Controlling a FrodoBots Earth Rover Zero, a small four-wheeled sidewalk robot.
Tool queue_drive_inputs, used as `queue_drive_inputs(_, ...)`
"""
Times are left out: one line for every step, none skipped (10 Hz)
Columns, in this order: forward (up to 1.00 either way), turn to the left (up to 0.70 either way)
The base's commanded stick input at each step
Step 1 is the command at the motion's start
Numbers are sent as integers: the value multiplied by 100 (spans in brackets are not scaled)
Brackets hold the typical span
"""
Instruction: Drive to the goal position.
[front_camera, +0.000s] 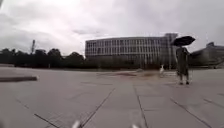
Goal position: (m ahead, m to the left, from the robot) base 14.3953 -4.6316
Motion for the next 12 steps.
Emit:
queue_drive_inputs(70, 0)
queue_drive_inputs(70, 0)
queue_drive_inputs(70, 0)
queue_drive_inputs(70, 0)
queue_drive_inputs(70, 0)
queue_drive_inputs(70, 0)
queue_drive_inputs(70, 0)
queue_drive_inputs(70, 0)
queue_drive_inputs(70, 0)
queue_drive_inputs(70, 0)
queue_drive_inputs(70, 0)
queue_drive_inputs(70, 0)
